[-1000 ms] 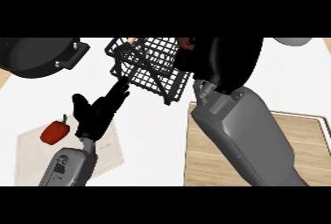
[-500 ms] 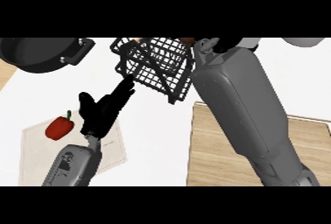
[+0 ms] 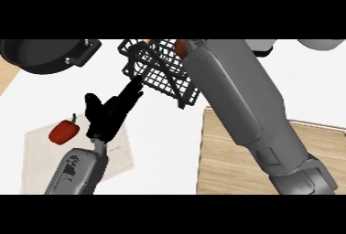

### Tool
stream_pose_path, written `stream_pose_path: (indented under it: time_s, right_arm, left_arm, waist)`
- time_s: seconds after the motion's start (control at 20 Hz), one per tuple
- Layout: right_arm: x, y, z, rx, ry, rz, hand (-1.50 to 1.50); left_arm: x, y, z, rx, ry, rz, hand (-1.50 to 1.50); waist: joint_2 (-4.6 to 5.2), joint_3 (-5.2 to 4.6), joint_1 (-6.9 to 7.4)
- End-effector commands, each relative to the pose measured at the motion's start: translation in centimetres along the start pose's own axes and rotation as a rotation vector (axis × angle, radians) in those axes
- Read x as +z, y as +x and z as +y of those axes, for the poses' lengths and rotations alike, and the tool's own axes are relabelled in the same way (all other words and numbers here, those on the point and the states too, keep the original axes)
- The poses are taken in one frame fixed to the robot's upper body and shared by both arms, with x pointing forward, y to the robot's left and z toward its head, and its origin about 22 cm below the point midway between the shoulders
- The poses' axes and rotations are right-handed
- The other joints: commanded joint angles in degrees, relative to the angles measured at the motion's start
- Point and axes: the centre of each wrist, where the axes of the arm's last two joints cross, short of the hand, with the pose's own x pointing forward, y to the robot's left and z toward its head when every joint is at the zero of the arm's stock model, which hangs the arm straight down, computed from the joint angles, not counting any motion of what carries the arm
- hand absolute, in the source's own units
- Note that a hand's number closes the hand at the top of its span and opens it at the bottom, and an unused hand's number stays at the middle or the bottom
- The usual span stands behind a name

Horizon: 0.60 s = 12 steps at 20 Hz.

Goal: Pick the pear from the tray and place it in the tiered basket

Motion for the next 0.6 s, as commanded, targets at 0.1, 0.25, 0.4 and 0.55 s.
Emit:
stream_pose_path:
  time_s: [0.1, 0.25, 0.4, 0.55]
  right_arm:
    - [-0.4, 2.3, 1.3, -0.109, -0.167, 0.027, -1.50]
    - [-1.1, 2.5, 0.8, -0.233, -0.230, 0.139, -1.50]
    - [-1.1, 1.9, 1.4, -0.216, -0.258, 0.179, -1.50]
    - [-0.6, 0.6, 1.6, -0.169, -0.236, 0.230, -1.50]
  left_arm:
    - [0.3, -0.7, -0.5, 0.010, 0.023, 0.020, 0.00]
    - [0.3, -1.1, 0.9, 0.028, 0.069, 0.028, 0.00]
    - [1.3, -1.5, 2.4, 0.029, 0.097, 0.059, 0.00]
    - [2.7, -3.4, 1.8, 0.051, 0.136, 0.072, 0.00]
  waist:
    - [-0.99, -0.04, -2.21]
    - [-1.38, -0.02, -3.80]
    - [-2.29, 0.02, -5.51]
    - [-3.27, 0.10, -7.60]
